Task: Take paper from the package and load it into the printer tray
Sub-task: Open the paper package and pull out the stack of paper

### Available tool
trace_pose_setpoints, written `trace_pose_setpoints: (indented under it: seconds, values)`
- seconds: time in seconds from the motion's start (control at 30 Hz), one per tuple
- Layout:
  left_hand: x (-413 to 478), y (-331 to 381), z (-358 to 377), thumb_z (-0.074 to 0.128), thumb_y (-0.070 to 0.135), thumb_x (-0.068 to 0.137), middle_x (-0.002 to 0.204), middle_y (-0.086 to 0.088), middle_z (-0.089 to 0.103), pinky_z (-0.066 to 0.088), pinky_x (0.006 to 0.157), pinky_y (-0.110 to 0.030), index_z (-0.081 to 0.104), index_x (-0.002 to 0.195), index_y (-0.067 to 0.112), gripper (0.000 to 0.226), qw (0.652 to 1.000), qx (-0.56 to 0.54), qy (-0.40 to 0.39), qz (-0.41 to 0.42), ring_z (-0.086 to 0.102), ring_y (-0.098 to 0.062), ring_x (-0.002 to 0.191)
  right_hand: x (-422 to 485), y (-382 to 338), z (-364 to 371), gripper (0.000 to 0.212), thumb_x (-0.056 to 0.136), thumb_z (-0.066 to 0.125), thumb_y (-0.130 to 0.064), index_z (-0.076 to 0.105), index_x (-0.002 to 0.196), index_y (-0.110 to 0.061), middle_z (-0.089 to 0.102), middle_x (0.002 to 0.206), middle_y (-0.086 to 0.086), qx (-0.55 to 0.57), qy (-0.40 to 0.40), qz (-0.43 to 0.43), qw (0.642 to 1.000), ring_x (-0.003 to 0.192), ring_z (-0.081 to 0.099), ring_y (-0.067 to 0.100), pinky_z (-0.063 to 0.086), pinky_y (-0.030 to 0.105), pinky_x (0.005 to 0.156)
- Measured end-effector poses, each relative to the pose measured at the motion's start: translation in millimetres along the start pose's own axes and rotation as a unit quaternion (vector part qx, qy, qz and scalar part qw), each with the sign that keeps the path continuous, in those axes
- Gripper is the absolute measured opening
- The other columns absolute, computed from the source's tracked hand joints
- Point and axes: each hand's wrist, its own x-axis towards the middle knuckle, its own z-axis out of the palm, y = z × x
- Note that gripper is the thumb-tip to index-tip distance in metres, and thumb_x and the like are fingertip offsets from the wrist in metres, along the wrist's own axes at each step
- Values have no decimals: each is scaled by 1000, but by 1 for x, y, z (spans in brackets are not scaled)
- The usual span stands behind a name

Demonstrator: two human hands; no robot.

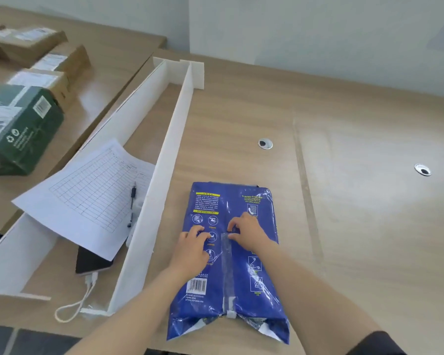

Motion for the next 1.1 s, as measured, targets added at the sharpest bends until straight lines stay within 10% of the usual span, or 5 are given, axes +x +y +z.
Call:
trace_pose_setpoints:
  seconds: [1.1]
  values:
    - [-85,13,30,45,22,94,160,-6,2,17,120,-44,23,146,17,57,997,48,-65,-12,0,-25,148,-135,26,47,18,90,56,-13,68,101,-5,32,101,-2,29,-9,-62,998,116,41,24,38,34,101]
